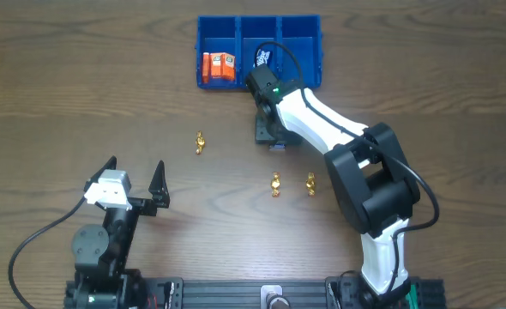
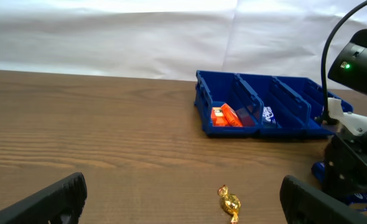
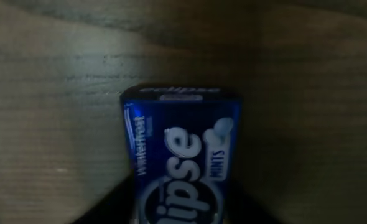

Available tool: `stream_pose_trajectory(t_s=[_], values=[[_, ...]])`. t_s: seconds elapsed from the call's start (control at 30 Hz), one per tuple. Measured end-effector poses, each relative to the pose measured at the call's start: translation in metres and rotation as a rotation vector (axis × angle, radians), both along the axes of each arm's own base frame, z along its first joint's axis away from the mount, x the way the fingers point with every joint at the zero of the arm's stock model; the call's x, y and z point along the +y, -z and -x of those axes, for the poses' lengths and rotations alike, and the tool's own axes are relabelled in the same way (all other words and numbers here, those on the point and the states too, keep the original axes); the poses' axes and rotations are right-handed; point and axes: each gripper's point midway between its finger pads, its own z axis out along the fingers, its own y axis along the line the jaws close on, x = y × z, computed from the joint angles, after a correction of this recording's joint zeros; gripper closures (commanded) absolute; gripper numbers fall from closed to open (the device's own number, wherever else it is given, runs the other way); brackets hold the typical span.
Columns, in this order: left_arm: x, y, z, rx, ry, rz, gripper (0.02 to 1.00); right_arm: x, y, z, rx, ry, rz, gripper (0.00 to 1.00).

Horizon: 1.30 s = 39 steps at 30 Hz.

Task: Sort Candies Into Trays

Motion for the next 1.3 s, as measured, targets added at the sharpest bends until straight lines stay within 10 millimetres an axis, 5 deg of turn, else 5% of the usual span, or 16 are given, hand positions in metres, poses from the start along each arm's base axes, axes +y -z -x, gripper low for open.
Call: stream_pose_trajectory(t_s=[0.3, 0.4, 0.6, 0.7, 0.77, 0.83, 1.03, 1.17, 1.3], values=[[0.000, 0.000, 0.000, 0.000, 0.000, 0.000, 0.020, 0.003, -0.015, 0.001, -0.022, -0.007, -0.002, 0.816], [0.000, 0.000, 0.000, 0.000, 0.000, 0.000, 0.020, 0.008, -0.076, -0.004, -0.101, -0.019, -0.012, 0.822], [0.000, 0.000, 0.000, 0.000, 0.000, -0.002, 0.020, 0.024, -0.245, -0.076, -0.466, -0.019, -0.102, 0.816], [0.000, 0.000, 0.000, 0.000, 0.000, -0.002, 0.020, 0.032, -0.281, -0.123, -0.616, -0.001, -0.130, 0.796], [0.000, 0.000, 0.000, 0.000, 0.000, -0.002, 0.020, 0.036, -0.267, -0.148, -0.636, 0.005, -0.118, 0.785], [0.000, 0.000, 0.000, 0.000, 0.000, -0.002, 0.020, 0.041, -0.222, -0.170, -0.595, 0.003, -0.081, 0.776], [0.000, 0.000, 0.000, 0.000, 0.000, -0.002, 0.020, 0.044, -0.121, -0.184, -0.456, -0.011, -0.004, 0.748], [0.000, 0.000, 0.000, 0.000, 0.000, -0.002, 0.020, 0.044, -0.114, -0.185, -0.448, -0.012, 0.000, 0.698], [0.000, 0.000, 0.000, 0.000, 0.000, -0.002, 0.020, 0.045, -0.114, -0.185, -0.448, -0.019, 0.002, 0.424]])
